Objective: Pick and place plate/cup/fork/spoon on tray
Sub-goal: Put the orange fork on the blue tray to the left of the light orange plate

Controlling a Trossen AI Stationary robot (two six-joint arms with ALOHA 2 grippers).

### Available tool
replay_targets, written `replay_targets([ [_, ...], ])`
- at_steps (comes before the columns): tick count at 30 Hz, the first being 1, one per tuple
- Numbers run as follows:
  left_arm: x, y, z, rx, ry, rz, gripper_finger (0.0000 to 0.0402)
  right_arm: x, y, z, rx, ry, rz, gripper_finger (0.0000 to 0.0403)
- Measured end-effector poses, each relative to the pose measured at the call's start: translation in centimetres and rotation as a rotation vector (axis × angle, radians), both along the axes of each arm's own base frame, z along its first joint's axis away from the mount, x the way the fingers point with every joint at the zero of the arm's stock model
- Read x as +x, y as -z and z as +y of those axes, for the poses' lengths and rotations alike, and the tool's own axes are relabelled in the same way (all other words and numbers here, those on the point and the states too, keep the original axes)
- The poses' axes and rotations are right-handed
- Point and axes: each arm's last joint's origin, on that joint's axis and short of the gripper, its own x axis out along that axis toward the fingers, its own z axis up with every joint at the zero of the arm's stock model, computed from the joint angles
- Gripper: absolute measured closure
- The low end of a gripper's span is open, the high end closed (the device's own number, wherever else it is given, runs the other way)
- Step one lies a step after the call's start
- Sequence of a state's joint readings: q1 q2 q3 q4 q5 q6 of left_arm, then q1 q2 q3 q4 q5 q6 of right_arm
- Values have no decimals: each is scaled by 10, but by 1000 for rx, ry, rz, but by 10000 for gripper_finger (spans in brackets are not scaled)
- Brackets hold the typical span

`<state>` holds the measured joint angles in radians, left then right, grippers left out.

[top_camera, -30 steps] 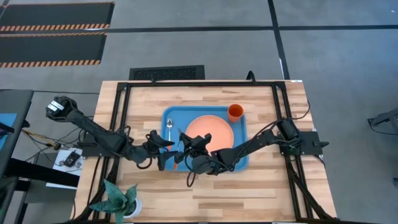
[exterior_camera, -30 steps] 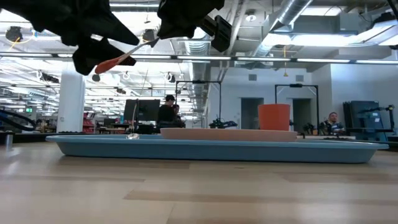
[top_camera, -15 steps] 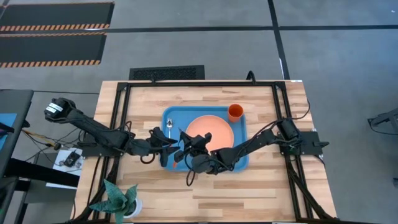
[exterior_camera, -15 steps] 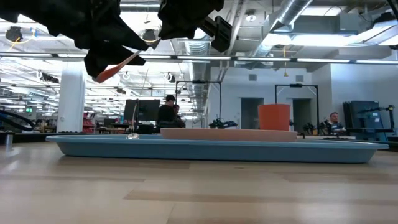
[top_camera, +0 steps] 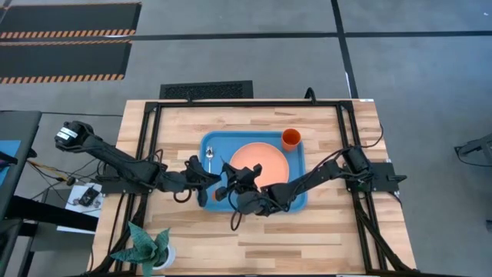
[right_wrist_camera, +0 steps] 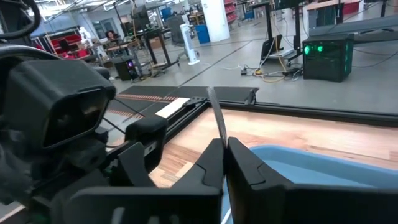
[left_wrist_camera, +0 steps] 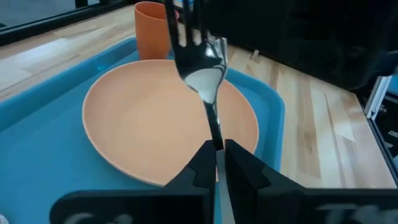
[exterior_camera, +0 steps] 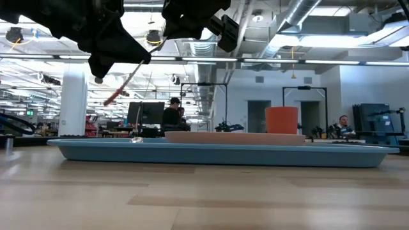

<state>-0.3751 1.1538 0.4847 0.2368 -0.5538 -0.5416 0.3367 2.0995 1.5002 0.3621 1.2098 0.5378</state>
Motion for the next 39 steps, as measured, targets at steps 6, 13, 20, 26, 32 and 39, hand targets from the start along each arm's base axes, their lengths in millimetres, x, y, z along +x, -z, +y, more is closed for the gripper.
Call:
replay_targets([
  [6, 1, 1, 3, 6, 1, 11, 398, 0, 0, 0, -9, -7, 13, 334],
  [13, 2, 2, 8, -4, 11, 31, 399, -8, -13, 7, -105, 8, 107, 277],
  [20, 3, 4, 11, -32, 36, 47, 401, -41, -48, 21, -187, -58, 281, 273],
  [26, 3, 4, 12, -54, 67, 60, 401, -92, -52, 22, -173, -134, 549, 359],
  [32, 3, 5, 12, -77, 78, 68, 401, -131, -34, 17, -131, -59, 729, 388],
  [39, 3, 6, 12, -99, 76, 78, 401, -156, -2, 8, -89, -132, 742, 397],
])
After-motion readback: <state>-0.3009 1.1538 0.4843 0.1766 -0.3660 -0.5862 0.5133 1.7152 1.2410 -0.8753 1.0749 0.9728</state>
